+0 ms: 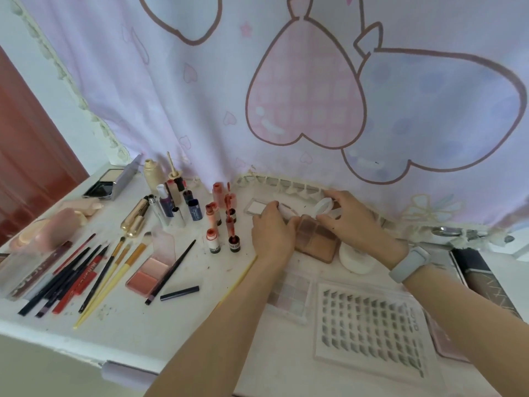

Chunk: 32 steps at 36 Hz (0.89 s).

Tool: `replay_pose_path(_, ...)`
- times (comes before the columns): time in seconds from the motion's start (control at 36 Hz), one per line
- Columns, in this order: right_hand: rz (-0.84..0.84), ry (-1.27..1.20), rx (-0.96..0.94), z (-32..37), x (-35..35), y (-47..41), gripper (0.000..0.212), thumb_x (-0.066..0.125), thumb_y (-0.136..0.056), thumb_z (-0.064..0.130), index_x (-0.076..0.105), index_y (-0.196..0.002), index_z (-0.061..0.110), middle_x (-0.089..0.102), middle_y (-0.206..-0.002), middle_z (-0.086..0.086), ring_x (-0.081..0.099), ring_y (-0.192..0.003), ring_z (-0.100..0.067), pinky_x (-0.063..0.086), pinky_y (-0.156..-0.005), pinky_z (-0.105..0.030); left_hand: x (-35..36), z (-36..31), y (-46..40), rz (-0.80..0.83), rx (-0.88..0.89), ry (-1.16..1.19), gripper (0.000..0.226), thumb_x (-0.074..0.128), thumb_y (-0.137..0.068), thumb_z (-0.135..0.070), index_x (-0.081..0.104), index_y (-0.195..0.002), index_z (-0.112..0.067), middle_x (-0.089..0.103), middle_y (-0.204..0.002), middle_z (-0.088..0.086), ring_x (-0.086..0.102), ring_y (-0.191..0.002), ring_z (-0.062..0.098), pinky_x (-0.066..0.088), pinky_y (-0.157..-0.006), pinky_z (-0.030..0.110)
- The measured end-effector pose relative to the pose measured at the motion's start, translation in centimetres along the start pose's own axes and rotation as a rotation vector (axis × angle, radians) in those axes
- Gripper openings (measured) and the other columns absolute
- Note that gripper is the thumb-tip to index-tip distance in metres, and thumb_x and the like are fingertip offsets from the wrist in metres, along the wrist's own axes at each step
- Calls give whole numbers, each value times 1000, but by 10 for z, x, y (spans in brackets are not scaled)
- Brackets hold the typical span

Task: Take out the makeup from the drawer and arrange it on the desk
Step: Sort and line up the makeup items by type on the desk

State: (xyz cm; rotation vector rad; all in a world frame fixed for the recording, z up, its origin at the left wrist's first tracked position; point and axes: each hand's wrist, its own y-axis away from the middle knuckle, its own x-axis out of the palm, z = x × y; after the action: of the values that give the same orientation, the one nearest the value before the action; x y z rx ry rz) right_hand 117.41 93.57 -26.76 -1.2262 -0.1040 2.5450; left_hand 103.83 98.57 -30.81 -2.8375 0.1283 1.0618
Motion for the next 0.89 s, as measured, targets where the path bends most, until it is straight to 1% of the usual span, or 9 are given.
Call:
replay_pose_path(0.11, 42, 38, -10, -11, 2, -1, 52, 63, -84, 25, 47, -131, 12, 51, -131, -7, 47, -117, -19, 31, -87, -20, -1, 1, -3, -3, 35, -177, 54, 56, -90, -40, 42, -134, -12, 47, -134, 8, 37, -124, 27, 38, -95, 38)
replay_pose_path(0.19, 39, 7, -13, -15, 1, -1, 55, 62, -84, 27, 43, -135, 15, 49, -133, -3, 46, -112, -11, 29, -88, -19, -2, 0, -3, 10, 42, -219, 58, 54, -91, -41, 37, -138, -12, 43, -138, 9, 34, -127, 27, 36, -96, 37)
replay_pose_path(0.31, -22, -29, -17, -14, 0, 1, 52, 64, -83, 27, 47, -131, 15, 52, -122, 0, 44, -99, -6, 32, -84, -21, -12, -4, 7, 8, 110, -197, 56, 51, -93, -38, 34, -141, -13, 39, -142, 7, 34, -129, 26, 34, -99, 38)
replay_pose_path(0.44, -33, -23, -41, -8, 4, 3, 46, 64, -83, 34, 50, -124, 20, 51, -108, 9, 48, -96, -8, 33, -79, -21, -44, -1, 38, 36, 295, -167, 40, 50, -93, -34, 50, -130, -18, 49, -132, 2, 41, -123, 23, 35, -100, 39)
replay_pose_path(0.53, 11, -39, -88, 3, 20, 5, 36, 63, -83, 37, 51, -114, 24, 53, -103, 8, 52, -92, -10, 37, -72, -23, -65, 15, 55, 76, 351, -220, 35, 50, -93, -35, 56, -124, -20, 53, -128, -3, 43, -120, 17, 35, -101, 36)
replay_pose_path(0.64, 52, 45, -171, 19, 49, 5, 29, 60, -81, 44, 48, -103, 30, 53, -99, 9, 49, -82, -5, 39, -68, -25, -89, 47, 71, 133, 357, -373, 37, 44, -95, -40, 53, -128, -23, 49, -132, -7, 39, -124, 13, 31, -101, 31)
replay_pose_path(0.69, 75, 99, -171, 26, 61, 5, 33, 57, -81, 49, 48, -106, 29, 52, -103, 7, 50, -86, -8, 38, -65, -22, -99, 62, 74, 139, 335, -433, 40, 41, -96, -43, 50, -130, -25, 47, -135, -9, 38, -126, 11, 28, -101, 30)
replay_pose_path(0.81, 109, 244, -214, 35, 75, 4, 31, 56, -83, 48, 51, -101, 23, 54, -114, 0, 46, -111, -13, 47, -79, -36, -111, 84, 77, 158, 292, -528, 48, 35, -95, -51, 46, -135, -26, 42, -142, -9, 32, -133, 10, 22, -106, 31)
replay_pose_path(0.89, 122, 333, -203, 40, 77, 4, 32, 54, -84, 47, 55, -104, 22, 56, -104, -1, 44, -115, -14, 47, -81, -39, -114, 94, 79, 185, 300, -559, 50, 32, -95, -53, 48, -134, -26, 39, -145, -8, 29, -135, 12, 20, -108, 34)
